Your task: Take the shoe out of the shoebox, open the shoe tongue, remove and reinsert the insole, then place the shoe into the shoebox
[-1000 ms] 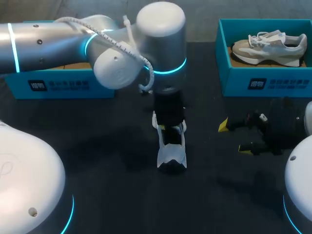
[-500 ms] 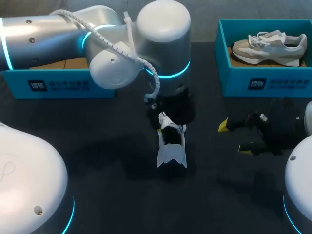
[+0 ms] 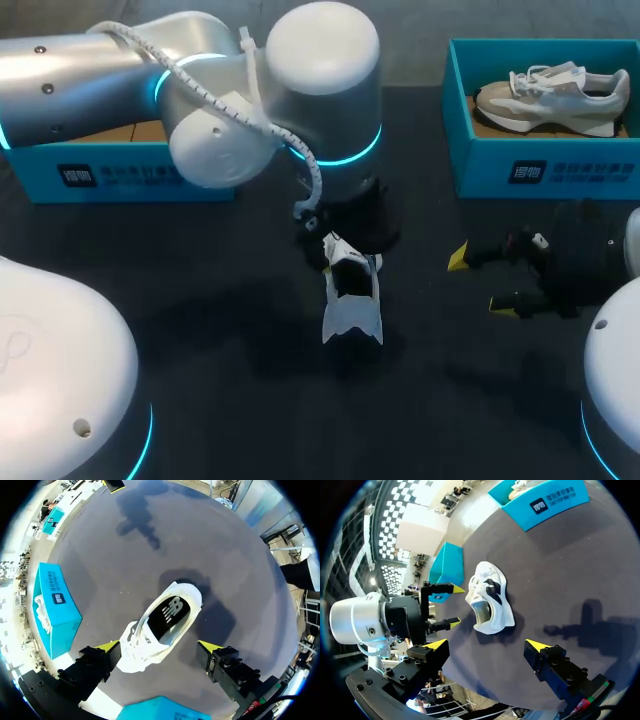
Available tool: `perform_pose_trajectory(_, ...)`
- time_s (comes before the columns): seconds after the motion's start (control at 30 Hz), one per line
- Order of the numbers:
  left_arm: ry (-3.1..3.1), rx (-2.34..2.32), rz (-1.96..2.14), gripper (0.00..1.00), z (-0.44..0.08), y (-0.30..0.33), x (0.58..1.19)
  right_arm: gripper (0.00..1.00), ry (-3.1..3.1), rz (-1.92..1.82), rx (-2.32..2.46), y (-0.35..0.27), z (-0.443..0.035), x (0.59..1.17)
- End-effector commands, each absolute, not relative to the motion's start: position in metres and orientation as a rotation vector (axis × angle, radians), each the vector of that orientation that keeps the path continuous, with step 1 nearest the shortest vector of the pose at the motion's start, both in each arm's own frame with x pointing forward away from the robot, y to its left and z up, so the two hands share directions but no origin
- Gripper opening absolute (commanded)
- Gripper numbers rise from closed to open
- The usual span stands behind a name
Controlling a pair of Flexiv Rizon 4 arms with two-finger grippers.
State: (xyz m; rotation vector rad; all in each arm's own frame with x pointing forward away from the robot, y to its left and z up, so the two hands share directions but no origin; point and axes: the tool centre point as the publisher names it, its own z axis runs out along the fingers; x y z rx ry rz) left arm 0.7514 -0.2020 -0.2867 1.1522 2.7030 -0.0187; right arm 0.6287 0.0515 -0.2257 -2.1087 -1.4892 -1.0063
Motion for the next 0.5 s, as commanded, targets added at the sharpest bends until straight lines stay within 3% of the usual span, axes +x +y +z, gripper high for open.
perform_pose_trajectory(0.03,2.700,1.153,-0.022,1.00,-0.287,-0.201,0.751,1.00,-1.489,-1.008,-2.112,0.051,-0.224,0.625)
perform_pose_trajectory(0.13,2.717,1.115,-0.058,1.00,-0.285,-0.199,0.749,1.00,-1.489,-1.008,-2.112,0.051,-0.224,0.625)
perform_pose_trajectory(0.17,2.755,0.830,-0.027,1.00,-0.268,-0.186,0.734,1.00,-1.489,-1.008,-2.112,0.051,-0.224,0.625)
perform_pose_trajectory(0.3,2.780,0.459,-0.027,1.00,-0.254,-0.171,0.720,1.00,-1.489,-1.008,-2.112,0.051,-0.224,0.625)
perform_pose_trajectory(0.5,2.754,0.227,0.051,1.00,-0.250,-0.165,0.696,1.00,-1.489,-1.008,-2.112,0.051,-0.224,0.625)
